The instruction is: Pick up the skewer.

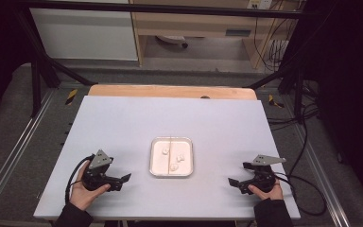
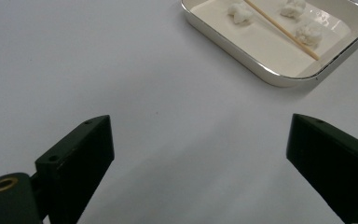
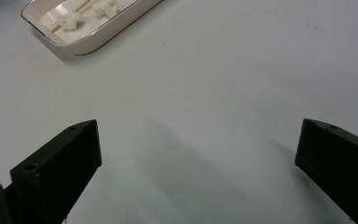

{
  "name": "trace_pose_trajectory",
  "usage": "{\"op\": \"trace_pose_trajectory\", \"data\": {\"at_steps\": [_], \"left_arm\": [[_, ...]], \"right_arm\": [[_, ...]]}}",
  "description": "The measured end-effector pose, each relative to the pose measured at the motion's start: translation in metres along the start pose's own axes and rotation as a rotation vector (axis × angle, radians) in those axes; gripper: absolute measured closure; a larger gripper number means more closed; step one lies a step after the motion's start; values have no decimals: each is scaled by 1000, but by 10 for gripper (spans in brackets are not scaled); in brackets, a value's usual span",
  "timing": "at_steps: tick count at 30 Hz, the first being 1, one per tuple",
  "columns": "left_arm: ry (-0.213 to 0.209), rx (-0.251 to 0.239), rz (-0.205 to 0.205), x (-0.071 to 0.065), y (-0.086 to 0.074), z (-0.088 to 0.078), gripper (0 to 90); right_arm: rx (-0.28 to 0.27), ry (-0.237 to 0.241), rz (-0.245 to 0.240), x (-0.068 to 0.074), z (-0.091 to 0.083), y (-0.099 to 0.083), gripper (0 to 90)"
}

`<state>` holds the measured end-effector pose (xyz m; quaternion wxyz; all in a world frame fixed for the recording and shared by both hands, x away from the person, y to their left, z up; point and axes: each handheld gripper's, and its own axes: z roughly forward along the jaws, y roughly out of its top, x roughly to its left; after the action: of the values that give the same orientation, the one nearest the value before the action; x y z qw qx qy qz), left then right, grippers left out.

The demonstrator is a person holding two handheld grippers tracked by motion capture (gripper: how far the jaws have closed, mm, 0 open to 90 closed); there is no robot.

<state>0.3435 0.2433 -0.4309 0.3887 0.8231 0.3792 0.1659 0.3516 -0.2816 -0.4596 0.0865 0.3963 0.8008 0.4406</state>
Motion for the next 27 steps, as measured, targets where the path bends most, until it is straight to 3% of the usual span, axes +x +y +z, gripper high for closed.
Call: {"op": "trace_pose_trajectory", "data": {"at_steps": [8,20,27], "left_arm": [[-9,3,1,-8,13,3,138],[-42,-2,-4,-22,34,13,399],[-55,10,-4,-28,42,22,503]], "right_arm": [[6,-1,-3,0,1,0,10],[10,-2,-5,0,1,0,11],[14,-4,-9,0,1,0,11]]}}
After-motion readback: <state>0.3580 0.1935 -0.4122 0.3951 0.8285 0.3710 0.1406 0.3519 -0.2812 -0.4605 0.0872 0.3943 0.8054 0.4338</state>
